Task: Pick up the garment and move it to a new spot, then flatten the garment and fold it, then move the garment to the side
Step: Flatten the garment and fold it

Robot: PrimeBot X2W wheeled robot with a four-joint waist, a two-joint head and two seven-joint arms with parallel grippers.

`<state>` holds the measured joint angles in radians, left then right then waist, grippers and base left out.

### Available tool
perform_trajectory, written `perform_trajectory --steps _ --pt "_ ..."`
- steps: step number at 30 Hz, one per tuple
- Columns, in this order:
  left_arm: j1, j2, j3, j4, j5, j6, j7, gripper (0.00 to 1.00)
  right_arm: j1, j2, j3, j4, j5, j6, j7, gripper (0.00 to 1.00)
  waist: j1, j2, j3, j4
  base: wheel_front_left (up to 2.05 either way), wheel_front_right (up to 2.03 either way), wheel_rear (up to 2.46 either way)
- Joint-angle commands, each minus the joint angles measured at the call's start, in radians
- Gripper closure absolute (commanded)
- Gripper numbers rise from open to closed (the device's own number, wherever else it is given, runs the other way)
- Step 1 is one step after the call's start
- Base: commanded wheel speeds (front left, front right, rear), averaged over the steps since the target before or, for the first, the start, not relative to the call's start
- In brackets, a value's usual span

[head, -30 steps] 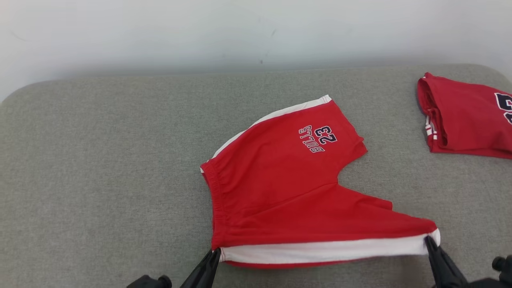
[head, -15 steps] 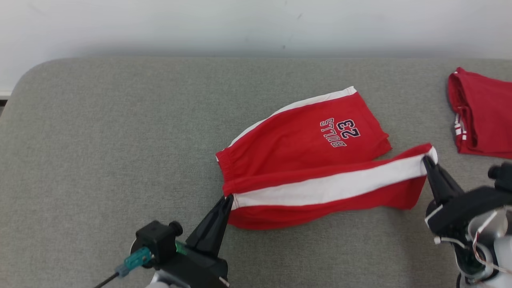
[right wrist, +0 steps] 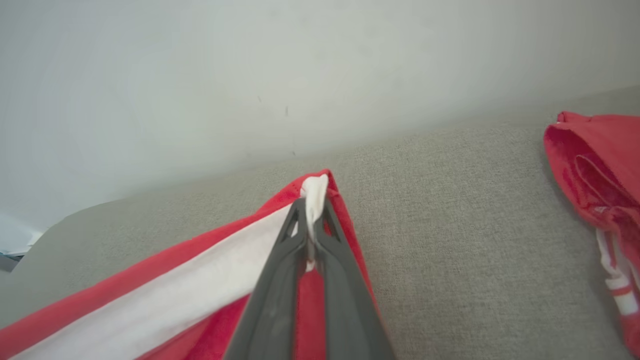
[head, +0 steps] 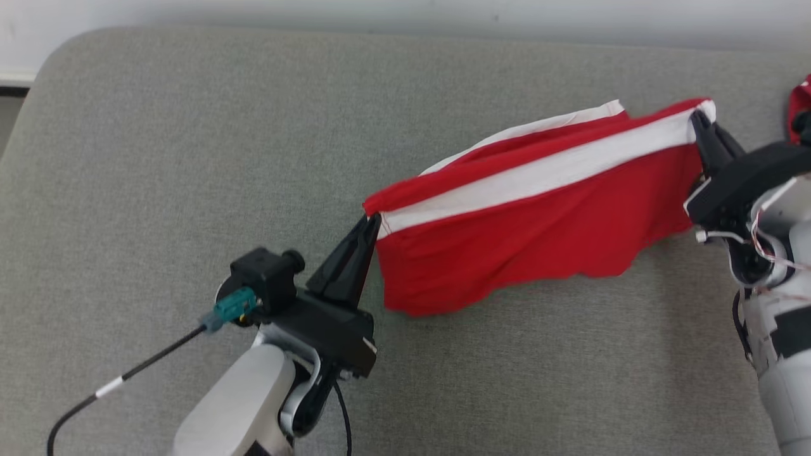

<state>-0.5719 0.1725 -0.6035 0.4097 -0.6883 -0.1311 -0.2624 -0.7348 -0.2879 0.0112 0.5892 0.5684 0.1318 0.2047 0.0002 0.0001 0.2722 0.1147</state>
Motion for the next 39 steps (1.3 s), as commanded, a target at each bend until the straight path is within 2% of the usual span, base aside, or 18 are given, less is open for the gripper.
perform_trajectory --steps 1,11,12,13,14,15,16,25,28,33,39 --pt "-0.03 -0.006 -0.003 0.02 -0.01 0.001 -0.003 1.0 -0.04 -0.007 0.007 0.035 -0.009 -0.003 -0.013 1.0 -0.0002 -0.0001 0.048 0.03 0.0 0.0 0.0" --pt "-0.152 -0.029 -0.014 0.12 0.009 0.001 -0.003 1.0 -0.264 -0.001 0.076 0.287 -0.06 -0.003 -0.096 1.0 -0.0002 -0.0001 0.121 0.034 0.0 0.0 0.0" --pt "-0.158 -0.031 -0.017 0.128 0.01 0.001 -0.003 1.0 -0.277 -0.001 0.084 0.304 -0.062 -0.003 -0.106 0.93 -0.0002 -0.0001 0.123 0.034 0.0 0.0 0.0" --pt "-0.164 -0.032 -0.019 0.136 0.011 0.001 -0.003 1.0 -0.288 0.001 0.092 0.32 -0.064 -0.003 -0.118 0.07 -0.0002 -0.0001 0.123 0.034 0.0 0.0 0.0" --pt "-0.167 -0.034 -0.02 0.141 0.014 0.001 -0.003 0.78 -0.295 0.004 0.1 0.336 -0.061 -0.003 -0.127 0.0 -0.0002 -0.0001 0.123 0.034 0.0 0.0 0.0" --pt "-0.169 -0.036 -0.016 0.143 0.02 0.001 -0.003 0.21 -0.299 0.005 0.108 0.349 -0.056 -0.003 -0.134 0.0 -0.0002 -0.0001 0.121 0.033 0.0 0.0 0.0" --pt "-0.166 -0.038 -0.012 0.146 0.025 0.001 -0.003 0.0 -0.302 0.002 0.116 0.362 -0.05 -0.003 -0.142 0.0 -0.0002 -0.0001 0.116 0.032 0.0 0.0 0.0" --pt "-0.099 -0.042 0.059 0.114 0.09 0.001 -0.003 0.0 -0.254 -0.046 0.227 0.398 -0.023 -0.003 -0.194 0.0 -0.0002 -0.0001 0.065 0.032 0.0 0.0 0.0" --pt "-0.053 -0.039 0.132 0.069 0.139 0.003 -0.003 0.0 -0.22 -0.068 0.269 0.394 -0.004 -0.003 -0.208 0.0 -0.0002 -0.0001 0.043 0.034 0.0 0.0 0.0" --pt "0.063 -0.061 0.3 -0.068 0.25 0.032 -0.003 0.0 -0.153 -0.095 0.327 0.394 0.042 -0.003 -0.217 0.0 -0.0002 -0.0001 0.014 0.039 0.0 0.0 0.0" --pt "0.198 -0.096 0.453 -0.196 0.348 0.026 -0.003 0.0 -0.101 -0.099 0.363 0.42 0.091 -0.003 -0.223 0.0 -0.0002 -0.0001 0.003 0.045 0.0 0.0 0.0"
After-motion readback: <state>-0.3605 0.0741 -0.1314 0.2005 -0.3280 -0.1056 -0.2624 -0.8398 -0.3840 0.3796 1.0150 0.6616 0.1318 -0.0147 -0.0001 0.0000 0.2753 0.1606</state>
